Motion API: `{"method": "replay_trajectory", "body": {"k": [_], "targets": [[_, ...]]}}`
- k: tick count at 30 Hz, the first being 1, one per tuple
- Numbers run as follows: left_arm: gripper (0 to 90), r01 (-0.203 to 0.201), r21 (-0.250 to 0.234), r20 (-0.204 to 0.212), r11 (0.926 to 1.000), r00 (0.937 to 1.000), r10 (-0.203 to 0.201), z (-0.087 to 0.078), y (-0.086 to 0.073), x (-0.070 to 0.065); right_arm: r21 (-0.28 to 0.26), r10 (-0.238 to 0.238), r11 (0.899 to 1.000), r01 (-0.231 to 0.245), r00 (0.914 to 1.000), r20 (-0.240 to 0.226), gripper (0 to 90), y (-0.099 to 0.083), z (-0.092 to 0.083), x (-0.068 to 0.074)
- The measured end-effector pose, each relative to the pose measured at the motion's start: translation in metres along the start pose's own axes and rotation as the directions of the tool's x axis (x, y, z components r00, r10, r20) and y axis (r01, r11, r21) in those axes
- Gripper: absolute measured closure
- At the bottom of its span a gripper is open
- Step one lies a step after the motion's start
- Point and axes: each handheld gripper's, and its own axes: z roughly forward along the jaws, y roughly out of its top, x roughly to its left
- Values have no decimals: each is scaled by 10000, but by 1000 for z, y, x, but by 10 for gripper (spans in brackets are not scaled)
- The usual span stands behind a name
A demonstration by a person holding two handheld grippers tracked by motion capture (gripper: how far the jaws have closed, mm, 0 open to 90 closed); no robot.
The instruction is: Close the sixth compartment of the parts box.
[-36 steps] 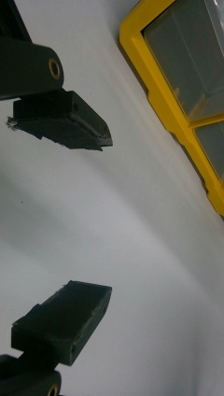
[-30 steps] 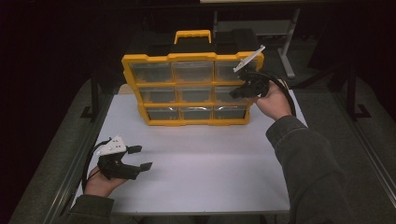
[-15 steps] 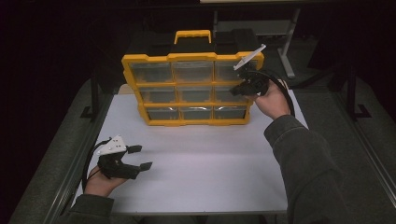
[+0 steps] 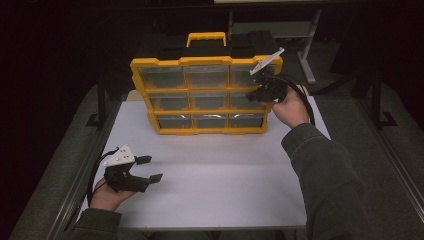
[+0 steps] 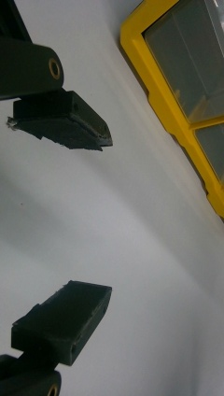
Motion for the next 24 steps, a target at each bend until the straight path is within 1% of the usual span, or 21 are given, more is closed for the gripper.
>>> {"method": "replay_trajectory", "body": {"k": [3,4,5,8,10,14,15,17,19,21,24], "targets": [[232,23,-2,3,10000,10000,-23,0,0,0,-18,-31,10000,31,10000,-45,884,-1,0,-1],[231,-23,-32,-4,10000,10000,23,0,0,0,-89,292,9995,-293,9995,-114,874,0,0,1],[231,-7,-26,-4,10000,10000,7,0,0,0,-114,444,9989,-446,9988,-206,859,0,0,2],[232,0,-35,-13,10000,10000,0,0,0,0,-229,525,9983,-533,9980,-363,822,-2,0,2],[231,-21,-44,-26,10000,10000,21,-1,0,0,-178,607,9979,-618,9967,-532,808,-4,1,2],[231,-11,-29,-57,10000,10000,10,-2,-1,-1,-237,591,9979,-610,9955,-742,769,-10,6,3],[231,-7,-34,-60,10000,10000,7,-2,-1,-1,-195,786,9966,-804,9936,-809,763,-11,7,4],[231,0,-31,-56,10000,10000,-1,-2,-1,-1,-323,879,9953,-915,9913,-982,747,-14,8,6],[231,-9,-18,-63,10000,10000,9,-2,-1,-1,-367,947,9944,-992,9895,-1096,727,-16,10,7],[231,68,-21,-68,10000,10000,-68,-2,-1,-2,-409,980,9938,-1037,9876,-1228,708,-18,11,8],[231,89,-23,-93,10000,9999,-89,-1,-1,-2,-481,1041,9927,-1110,9863,-1278,684,-22,12,9]]}}
